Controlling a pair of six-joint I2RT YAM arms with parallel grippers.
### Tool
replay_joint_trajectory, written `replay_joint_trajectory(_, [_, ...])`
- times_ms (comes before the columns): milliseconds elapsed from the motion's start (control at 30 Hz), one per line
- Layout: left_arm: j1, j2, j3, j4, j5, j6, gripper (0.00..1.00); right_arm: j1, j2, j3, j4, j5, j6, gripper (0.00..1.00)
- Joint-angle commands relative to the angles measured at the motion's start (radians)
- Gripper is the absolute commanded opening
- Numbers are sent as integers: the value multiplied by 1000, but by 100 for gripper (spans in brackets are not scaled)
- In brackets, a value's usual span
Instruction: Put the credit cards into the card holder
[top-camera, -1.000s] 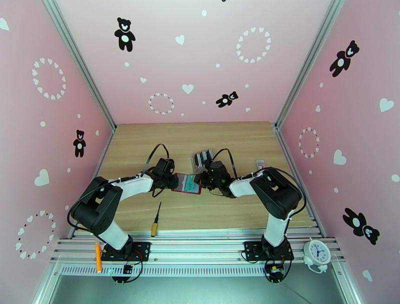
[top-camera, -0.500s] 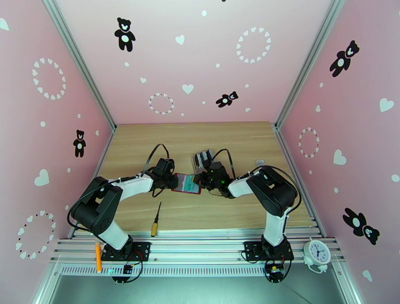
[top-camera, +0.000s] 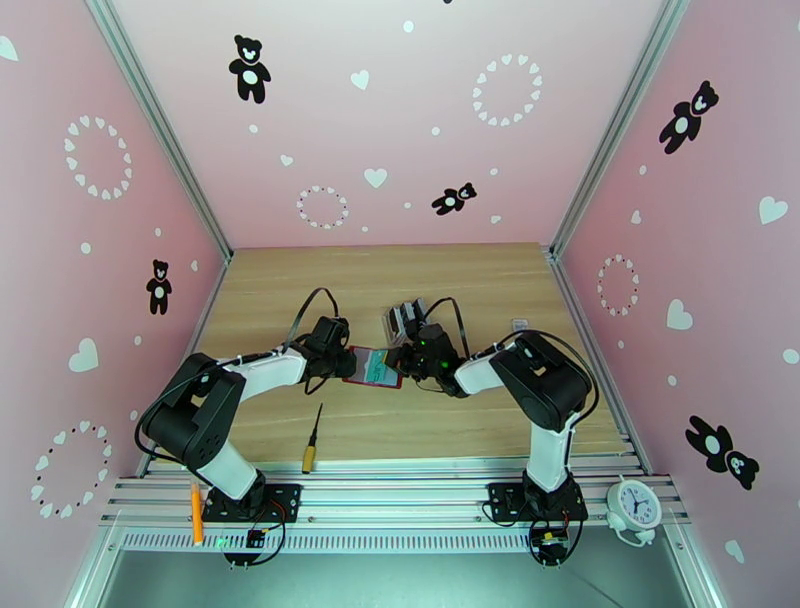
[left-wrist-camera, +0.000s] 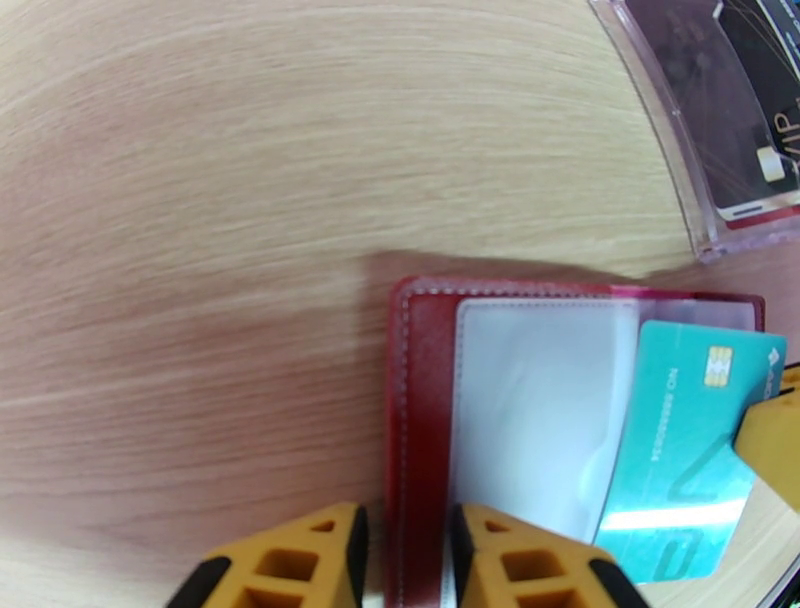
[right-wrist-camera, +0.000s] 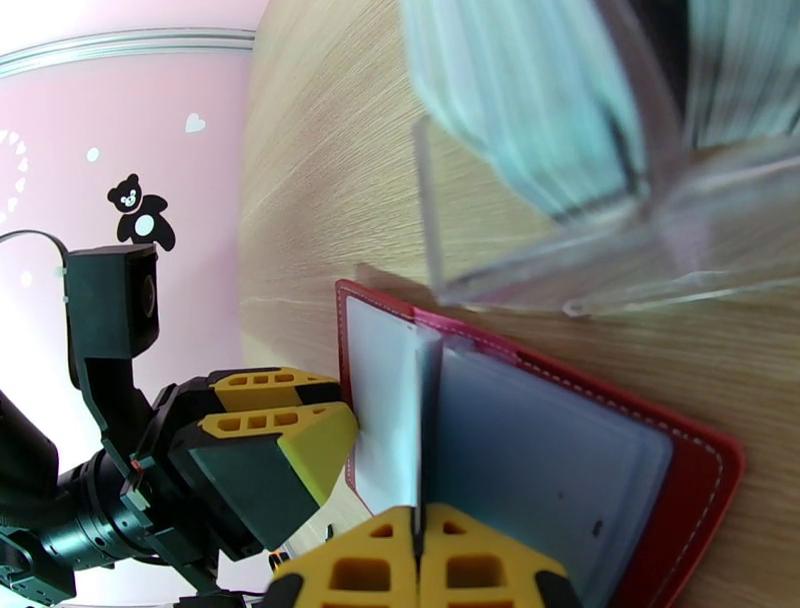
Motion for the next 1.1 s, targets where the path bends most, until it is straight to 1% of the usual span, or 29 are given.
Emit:
replay_joint_trajectory(0, [-5, 17, 12, -19, 9, -5, 31, 9, 38, 18, -64, -8, 9, 0])
replay_joint_trajectory(200, [-6, 14, 13, -19, 8, -6, 31, 16, 47, 32, -82, -15, 3, 0])
replay_joint_trajectory(300, [-5, 15, 13, -22, 3, -6, 31, 14, 24, 15, -98, 10, -6, 0])
replay_joint_trajectory(400, [-5, 14, 15, -25, -2, -4, 31, 3, -7, 16, -160, 26, -46, 0])
replay_joint_trajectory(500, [-6, 18, 16, -27, -1, -5, 31, -19, -26, 19, -184, 15, -67, 0])
replay_joint_trajectory(633, [-5, 22, 18, -30, 0, -5, 25, -35, -51, 27, -220, 20, -91, 0])
replay_joint_trajectory(900, [-5, 31, 18, -29, 3, -5, 23, -36, -20, 41, -181, 15, -71, 0])
replay_joint_trajectory(1067, [-6, 40, 18, -34, 8, -4, 22, -40, -55, 43, -178, 1, -72, 0])
